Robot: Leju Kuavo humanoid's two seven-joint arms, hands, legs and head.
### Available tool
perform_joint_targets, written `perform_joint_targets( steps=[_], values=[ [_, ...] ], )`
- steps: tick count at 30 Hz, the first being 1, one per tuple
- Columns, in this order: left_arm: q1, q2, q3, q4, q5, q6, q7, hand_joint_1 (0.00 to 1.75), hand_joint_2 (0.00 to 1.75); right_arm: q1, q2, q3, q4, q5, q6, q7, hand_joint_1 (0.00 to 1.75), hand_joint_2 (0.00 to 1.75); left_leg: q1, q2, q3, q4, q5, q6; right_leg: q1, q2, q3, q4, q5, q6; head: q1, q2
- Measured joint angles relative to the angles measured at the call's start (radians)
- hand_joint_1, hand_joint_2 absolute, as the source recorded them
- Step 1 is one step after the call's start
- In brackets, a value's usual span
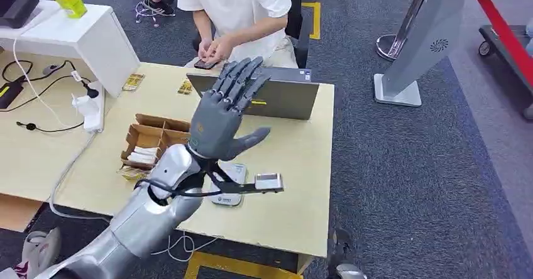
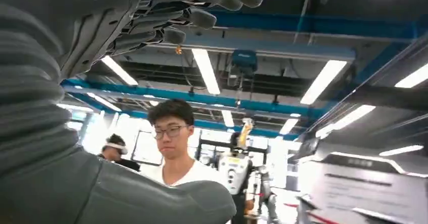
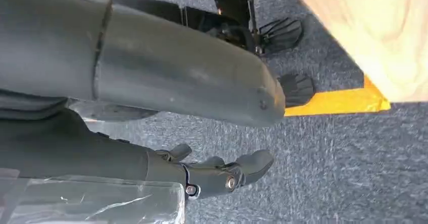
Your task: Pass the card to the sensor for recognition and then transmit it.
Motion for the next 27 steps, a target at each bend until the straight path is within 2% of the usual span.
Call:
perform_joint_targets(
  steps=[3, 8, 12, 16, 22, 27],
  values=[
    [0.096, 0.074, 0.000, -0.103, 0.015, 0.023, -0.042, 0.00, 1.75, 0.005, -0.011, -0.011, 0.000, -0.003, 0.000, -0.010, 0.00, 0.00, 0.000, 0.000, 0.000, 0.000, 0.000, 0.000, 0.000, 0.000, 0.000, 0.000, 0.000, 0.000, 0.000, 0.000],
    [0.164, 0.129, 0.000, -0.182, 0.023, 0.022, -0.054, 0.00, 1.75, 0.006, -0.016, -0.018, 0.000, -0.004, 0.000, -0.013, 0.00, 0.00, 0.000, 0.000, 0.000, 0.000, 0.000, 0.000, 0.000, -0.001, 0.001, 0.000, 0.000, 0.000, 0.000, 0.000],
    [0.234, 0.170, 0.000, -0.194, 0.024, 0.023, -0.068, 0.00, 1.75, 0.008, -0.019, -0.019, 0.000, -0.004, 0.000, -0.029, 0.00, 0.00, 0.000, 0.000, 0.000, 0.000, 0.000, 0.000, -0.001, -0.001, 0.001, 0.000, 0.000, 0.001, 0.000, 0.000],
    [0.295, 0.191, 0.000, -0.154, 0.006, 0.026, -0.068, 0.00, 1.75, 0.008, -0.022, -0.019, 0.000, -0.002, 0.000, -0.017, 0.00, 0.00, 0.000, -0.001, 0.000, 0.000, 0.000, 0.000, -0.001, -0.001, 0.001, 0.000, 0.000, 0.000, 0.000, 0.000],
    [0.390, 0.189, 0.013, -0.036, -0.010, 0.062, -0.066, 0.00, 1.75, 0.007, -0.024, -0.020, 0.000, 0.006, 0.000, 0.015, 0.00, 0.00, 0.000, -0.001, 0.000, 0.000, 0.000, 0.000, -0.001, -0.001, 0.000, 0.000, -0.001, 0.001, 0.000, 0.000],
    [0.474, 0.189, 0.055, 0.022, -0.023, 0.073, -0.058, 0.00, 1.75, 0.007, -0.027, -0.020, -0.001, 0.013, 0.000, 0.012, 0.00, 0.00, 0.000, -0.001, 0.000, 0.000, 0.000, 0.000, -0.001, -0.001, 0.000, 0.000, -0.001, 0.001, 0.000, 0.000]
  ],
)
